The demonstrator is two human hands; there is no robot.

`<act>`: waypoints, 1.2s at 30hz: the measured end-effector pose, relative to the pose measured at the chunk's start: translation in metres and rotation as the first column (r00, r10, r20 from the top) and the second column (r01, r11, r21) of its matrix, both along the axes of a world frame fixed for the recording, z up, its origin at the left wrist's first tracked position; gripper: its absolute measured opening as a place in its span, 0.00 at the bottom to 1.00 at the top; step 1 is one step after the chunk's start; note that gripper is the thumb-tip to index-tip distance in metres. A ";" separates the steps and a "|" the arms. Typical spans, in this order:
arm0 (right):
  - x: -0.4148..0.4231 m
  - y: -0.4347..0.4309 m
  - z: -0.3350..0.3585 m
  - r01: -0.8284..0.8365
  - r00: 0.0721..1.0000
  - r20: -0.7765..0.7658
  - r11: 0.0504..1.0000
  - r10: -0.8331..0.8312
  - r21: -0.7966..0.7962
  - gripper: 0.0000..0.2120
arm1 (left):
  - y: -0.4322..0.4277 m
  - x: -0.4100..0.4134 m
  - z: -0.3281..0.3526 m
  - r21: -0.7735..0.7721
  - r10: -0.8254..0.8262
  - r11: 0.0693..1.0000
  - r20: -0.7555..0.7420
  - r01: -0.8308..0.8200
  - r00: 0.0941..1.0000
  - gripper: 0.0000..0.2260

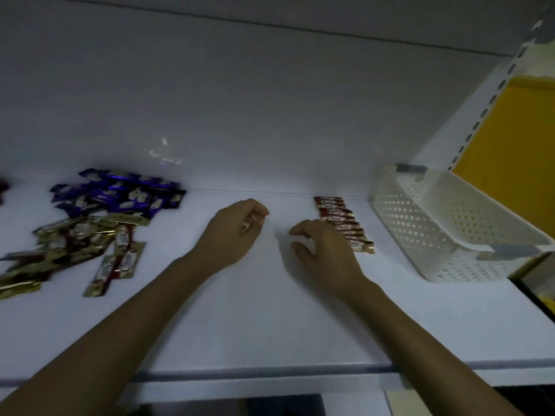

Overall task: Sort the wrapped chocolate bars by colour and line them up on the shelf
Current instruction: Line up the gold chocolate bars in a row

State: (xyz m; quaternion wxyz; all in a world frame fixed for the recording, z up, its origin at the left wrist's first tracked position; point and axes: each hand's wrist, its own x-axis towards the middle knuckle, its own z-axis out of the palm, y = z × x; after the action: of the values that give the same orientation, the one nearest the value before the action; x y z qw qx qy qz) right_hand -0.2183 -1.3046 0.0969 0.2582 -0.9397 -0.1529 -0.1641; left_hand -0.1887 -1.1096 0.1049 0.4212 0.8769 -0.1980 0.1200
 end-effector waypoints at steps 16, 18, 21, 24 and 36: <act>0.019 0.259 -0.016 -0.264 0.956 -0.073 0.942 0.283 0.206 0.08 | 0.211 -0.116 -0.008 0.487 0.593 0.678 0.079 -0.550 0.801 0.54; 0.025 0.261 -0.018 -0.256 0.961 -0.048 0.944 0.271 0.209 0.12 | 0.208 -0.100 -0.008 0.535 0.572 0.675 0.056 -0.508 0.818 0.54; 0.036 0.260 -0.021 -0.356 0.933 -0.039 0.933 0.359 0.056 0.20 | 0.202 -0.073 -0.013 0.625 0.547 0.653 0.002 -0.429 0.837 0.55; 0.039 0.259 -0.021 -0.470 0.880 -0.056 0.882 0.471 0.032 0.20 | 0.202 -0.065 -0.021 0.639 0.545 0.646 -0.003 -0.417 0.839 0.55; 0.044 0.251 -0.013 -0.133 0.905 -0.188 0.675 0.381 0.726 0.08 | 0.210 -0.045 -0.012 0.771 0.452 0.592 -0.073 -0.237 0.889 0.44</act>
State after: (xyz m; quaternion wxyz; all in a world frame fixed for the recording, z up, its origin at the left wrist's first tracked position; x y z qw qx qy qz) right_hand -0.1746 -1.0537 0.0842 0.6352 -0.7538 -0.1676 -0.0144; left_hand -0.2333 -0.8994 0.0924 0.0169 0.9998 0.0032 -0.0082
